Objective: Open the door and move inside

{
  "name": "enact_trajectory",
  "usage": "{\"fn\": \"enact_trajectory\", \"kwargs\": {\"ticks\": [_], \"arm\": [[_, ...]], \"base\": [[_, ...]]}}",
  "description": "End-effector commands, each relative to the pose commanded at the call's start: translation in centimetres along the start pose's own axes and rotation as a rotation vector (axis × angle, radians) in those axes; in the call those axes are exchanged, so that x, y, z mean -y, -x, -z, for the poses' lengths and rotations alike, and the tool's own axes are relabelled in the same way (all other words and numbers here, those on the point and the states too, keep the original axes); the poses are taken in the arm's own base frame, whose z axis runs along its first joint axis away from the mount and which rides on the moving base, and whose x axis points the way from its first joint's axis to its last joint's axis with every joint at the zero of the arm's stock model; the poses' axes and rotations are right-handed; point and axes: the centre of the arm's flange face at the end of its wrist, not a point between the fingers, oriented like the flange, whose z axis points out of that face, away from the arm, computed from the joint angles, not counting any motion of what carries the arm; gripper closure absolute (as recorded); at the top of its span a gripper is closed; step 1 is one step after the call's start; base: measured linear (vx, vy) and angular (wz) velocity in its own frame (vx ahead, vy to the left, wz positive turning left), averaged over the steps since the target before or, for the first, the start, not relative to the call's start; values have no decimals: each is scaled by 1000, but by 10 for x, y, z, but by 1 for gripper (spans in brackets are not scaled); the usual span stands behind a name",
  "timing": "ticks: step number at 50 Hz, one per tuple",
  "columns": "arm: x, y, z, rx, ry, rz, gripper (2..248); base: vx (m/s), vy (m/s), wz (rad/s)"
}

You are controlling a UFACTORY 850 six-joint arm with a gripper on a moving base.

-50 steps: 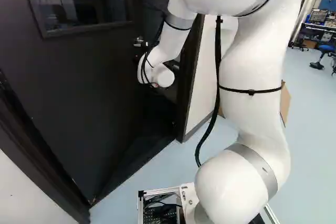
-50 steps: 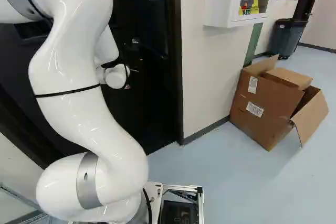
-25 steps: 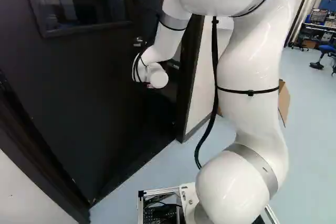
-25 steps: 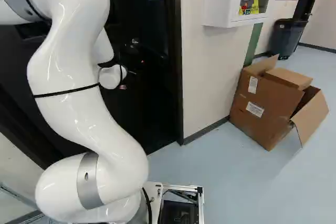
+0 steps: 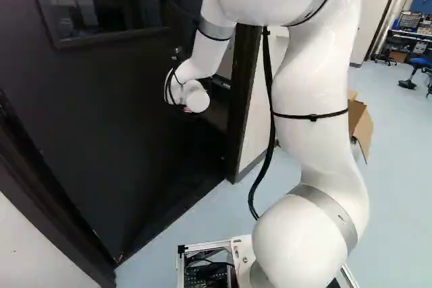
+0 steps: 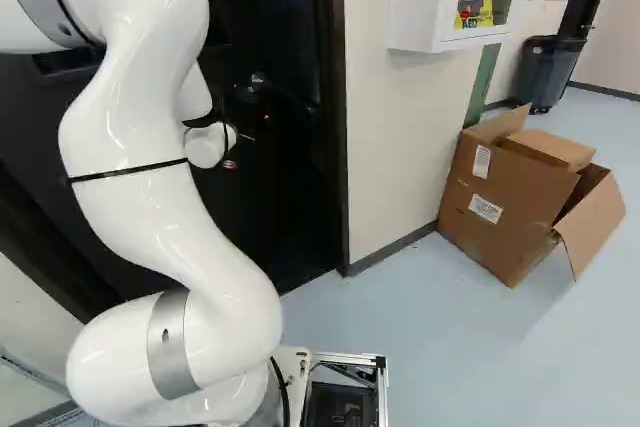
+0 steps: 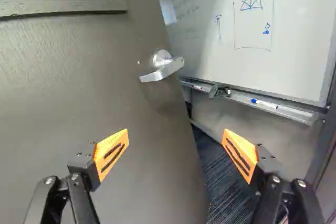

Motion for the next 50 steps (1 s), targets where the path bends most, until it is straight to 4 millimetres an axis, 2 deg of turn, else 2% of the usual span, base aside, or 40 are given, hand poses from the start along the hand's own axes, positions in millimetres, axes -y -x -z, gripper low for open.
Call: {"fn": "enact_trajectory", "kwargs": {"ticks": [27,50], "arm": [[24,14,-12,55,-32,0,3],[32,17,-14,59,-46,50,3]], "base": [[0,0,0],[0,0,0]]}}
